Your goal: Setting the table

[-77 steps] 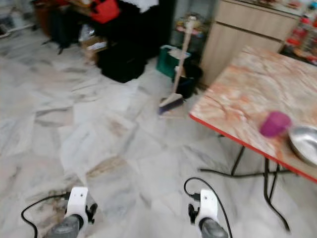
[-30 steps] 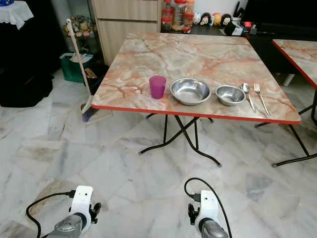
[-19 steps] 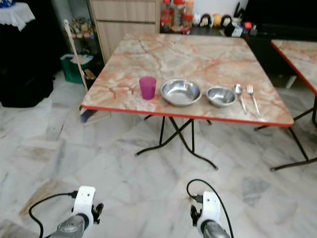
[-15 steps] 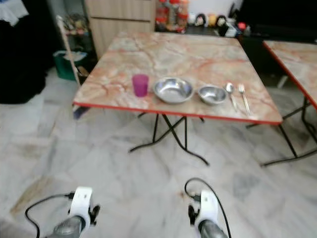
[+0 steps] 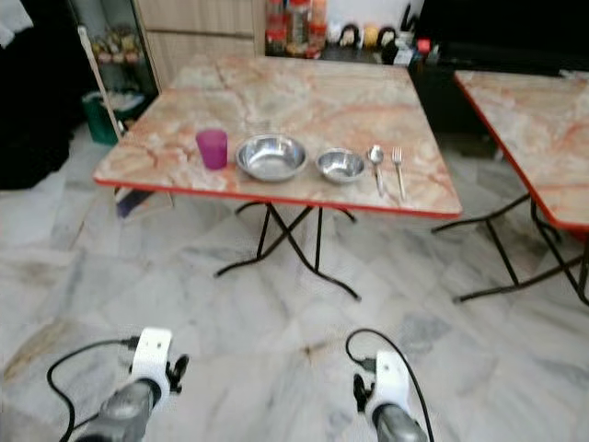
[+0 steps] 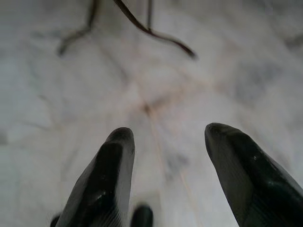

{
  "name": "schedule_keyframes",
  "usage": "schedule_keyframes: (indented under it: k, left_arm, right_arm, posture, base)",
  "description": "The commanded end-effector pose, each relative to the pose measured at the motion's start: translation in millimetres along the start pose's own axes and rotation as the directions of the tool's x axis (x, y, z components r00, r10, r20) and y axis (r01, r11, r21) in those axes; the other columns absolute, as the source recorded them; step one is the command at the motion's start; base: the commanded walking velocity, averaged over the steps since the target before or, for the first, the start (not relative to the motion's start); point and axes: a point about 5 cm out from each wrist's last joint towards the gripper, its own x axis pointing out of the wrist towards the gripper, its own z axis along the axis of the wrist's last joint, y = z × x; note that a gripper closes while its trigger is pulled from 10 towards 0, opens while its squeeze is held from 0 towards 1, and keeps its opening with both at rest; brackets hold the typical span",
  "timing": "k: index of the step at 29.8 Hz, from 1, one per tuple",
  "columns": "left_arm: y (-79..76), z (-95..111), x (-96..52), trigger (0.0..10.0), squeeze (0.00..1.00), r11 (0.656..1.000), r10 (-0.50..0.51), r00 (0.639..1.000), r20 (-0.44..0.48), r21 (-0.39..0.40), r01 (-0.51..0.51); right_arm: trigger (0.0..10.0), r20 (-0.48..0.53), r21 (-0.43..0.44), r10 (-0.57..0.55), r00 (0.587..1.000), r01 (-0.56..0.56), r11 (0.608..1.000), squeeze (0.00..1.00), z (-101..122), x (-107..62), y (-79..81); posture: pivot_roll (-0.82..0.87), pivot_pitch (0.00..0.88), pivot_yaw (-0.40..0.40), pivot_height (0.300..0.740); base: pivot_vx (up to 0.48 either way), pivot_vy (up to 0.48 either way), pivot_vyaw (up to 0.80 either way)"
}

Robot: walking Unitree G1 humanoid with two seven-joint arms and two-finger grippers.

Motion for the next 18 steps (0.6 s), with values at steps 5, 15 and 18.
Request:
schedule_keyframes:
  k: [5,15,18]
  left_arm:
    - [4.0,31,6.3,10.0,0.0,0.997,0.033,0.986,0.164,-0.08,-0.02]
    - [-19.2,78,13.8,10.0,0.0,0.993,-0.032,0.931,0.364,-0.091,0.069]
    - [-22.1,85,14.8,10.0,0.0,0.992,-0.016,0.92,0.391,-0.111,0.065]
  right_arm:
    - [10.0,0.149,0.026,-0.045,0.988,0.042,0.999,0.0,29,3.8,-6.6]
    - [10.0,0.242,0.04,-0.008,0.97,-0.002,0.999,0.0,61,11.7,6.6]
    - [10.0,0.153,0.027,-0.014,0.988,0.01,1.0,0.0,43,10.7,6.2]
  posture:
    - [0.05,0.039,-0.045,0.74]
    - [0.05,0.07,-0.047,0.74]
    - [0.06,0.073,-0.055,0.74]
  base:
    - [0.0,0.0,0.0]
    - [0.0,0.0,0.0]
    - [0.0,0.0,0.0]
